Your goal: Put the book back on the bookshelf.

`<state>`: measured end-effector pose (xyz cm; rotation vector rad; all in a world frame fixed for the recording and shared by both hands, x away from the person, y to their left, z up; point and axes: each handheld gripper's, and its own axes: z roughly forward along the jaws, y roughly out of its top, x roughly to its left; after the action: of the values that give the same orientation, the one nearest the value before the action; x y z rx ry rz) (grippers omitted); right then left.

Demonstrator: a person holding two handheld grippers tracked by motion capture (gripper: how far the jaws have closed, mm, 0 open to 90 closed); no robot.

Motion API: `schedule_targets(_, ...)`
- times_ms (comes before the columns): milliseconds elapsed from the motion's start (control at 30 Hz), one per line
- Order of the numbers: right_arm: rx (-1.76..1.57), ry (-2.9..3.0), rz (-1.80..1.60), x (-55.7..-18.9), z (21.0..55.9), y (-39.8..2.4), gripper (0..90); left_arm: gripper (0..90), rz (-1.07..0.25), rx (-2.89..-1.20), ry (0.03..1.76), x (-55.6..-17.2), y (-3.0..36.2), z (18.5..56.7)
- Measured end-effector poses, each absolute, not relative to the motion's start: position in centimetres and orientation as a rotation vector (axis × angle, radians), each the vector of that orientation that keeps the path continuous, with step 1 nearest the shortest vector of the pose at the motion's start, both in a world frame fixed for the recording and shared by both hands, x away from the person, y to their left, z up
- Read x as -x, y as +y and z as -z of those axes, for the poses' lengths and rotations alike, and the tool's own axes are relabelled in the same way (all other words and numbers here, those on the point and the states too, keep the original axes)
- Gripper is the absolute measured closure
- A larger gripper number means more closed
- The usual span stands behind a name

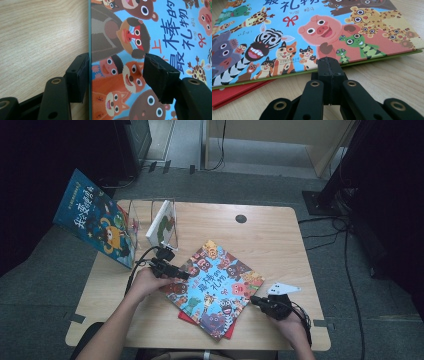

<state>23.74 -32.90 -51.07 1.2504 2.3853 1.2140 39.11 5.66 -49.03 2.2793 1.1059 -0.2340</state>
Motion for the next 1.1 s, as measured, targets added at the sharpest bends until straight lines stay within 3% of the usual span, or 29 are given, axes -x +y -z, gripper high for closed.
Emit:
schedule_targets(467, -1.239, 2.378, -1.238, -24.5, 51.3, -32.1, 90.0, 42.4, 0.254, -2.278, 1.187, -40.3, 6.1, 48.8)
schedule_targets(633, -1.22, 2.372, -1.243, -24.9, 51.4, -31.5, 90.0, 38.4, 0.214, -2.284, 1.176, -40.7, 6.3, 48.8)
schedule_targets(833, -1.216, 2.366, -1.255, -25.3, 51.5, -31.3, 90.0, 38.8, 0.309, -2.204, 1.207, -41.5, 7.3, 49.1)
schedule_targets(1100, -1.21, 2.364, -1.226, -25.3, 51.3, -30.9, 90.0, 39.1, 0.202, -2.265, 1.173, -41.0, 6.7, 48.9)
